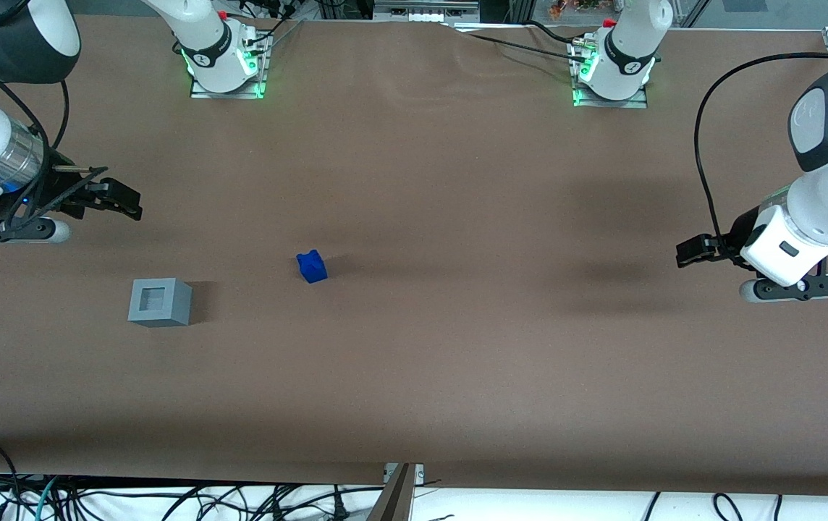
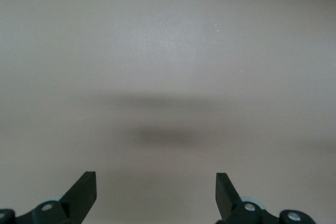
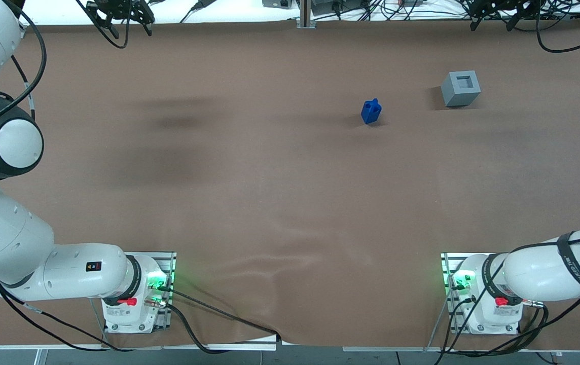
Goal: Insert blue part into gray base with right arm
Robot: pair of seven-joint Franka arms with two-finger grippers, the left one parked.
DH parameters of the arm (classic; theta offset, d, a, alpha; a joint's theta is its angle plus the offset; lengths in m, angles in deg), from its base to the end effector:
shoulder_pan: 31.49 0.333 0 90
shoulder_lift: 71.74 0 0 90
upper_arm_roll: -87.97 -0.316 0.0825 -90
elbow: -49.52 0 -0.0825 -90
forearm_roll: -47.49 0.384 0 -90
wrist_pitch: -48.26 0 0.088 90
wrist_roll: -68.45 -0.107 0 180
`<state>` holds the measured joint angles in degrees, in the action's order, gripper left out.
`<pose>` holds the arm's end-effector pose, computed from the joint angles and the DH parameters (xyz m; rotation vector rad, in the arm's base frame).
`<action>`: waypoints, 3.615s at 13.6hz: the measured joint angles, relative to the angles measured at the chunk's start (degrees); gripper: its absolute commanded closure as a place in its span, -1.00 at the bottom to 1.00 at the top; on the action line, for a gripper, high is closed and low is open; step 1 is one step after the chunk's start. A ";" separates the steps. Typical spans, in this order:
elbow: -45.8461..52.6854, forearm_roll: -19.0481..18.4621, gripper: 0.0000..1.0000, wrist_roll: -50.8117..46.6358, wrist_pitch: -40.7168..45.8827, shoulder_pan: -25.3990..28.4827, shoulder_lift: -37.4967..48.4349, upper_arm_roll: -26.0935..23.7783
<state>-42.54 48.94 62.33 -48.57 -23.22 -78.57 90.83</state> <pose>0.5927 0.0601 0.5491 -3.1255 0.0244 0.0587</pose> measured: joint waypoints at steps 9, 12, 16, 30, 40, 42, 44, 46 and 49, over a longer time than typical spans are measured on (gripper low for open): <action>-0.01 0.05 -0.98 -0.40 -0.77 1.40 -0.08 -0.54; -0.01 0.05 -0.98 -0.58 -1.05 2.40 -0.12 -0.58; -0.01 0.05 -0.98 -0.58 -1.06 2.36 -0.04 -0.54; -2.63 0.36 -0.98 -1.51 -3.55 2.46 -0.24 -2.18; -25.32 3.34 -0.98 -17.47 -39.63 5.47 -4.55 -14.53; -26.80 2.71 -0.98 -18.29 -45.22 6.95 -7.56 -14.55; -27.45 -0.36 -0.98 -18.37 -49.70 7.09 -11.18 -14.51; -27.49 -4.33 -0.97 -18.41 -52.20 7.07 -14.40 -14.38; -27.21 -7.27 -0.96 -18.43 -53.28 7.06 -16.46 -14.35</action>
<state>-69.75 41.67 43.90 -101.85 -16.16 -95.03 76.48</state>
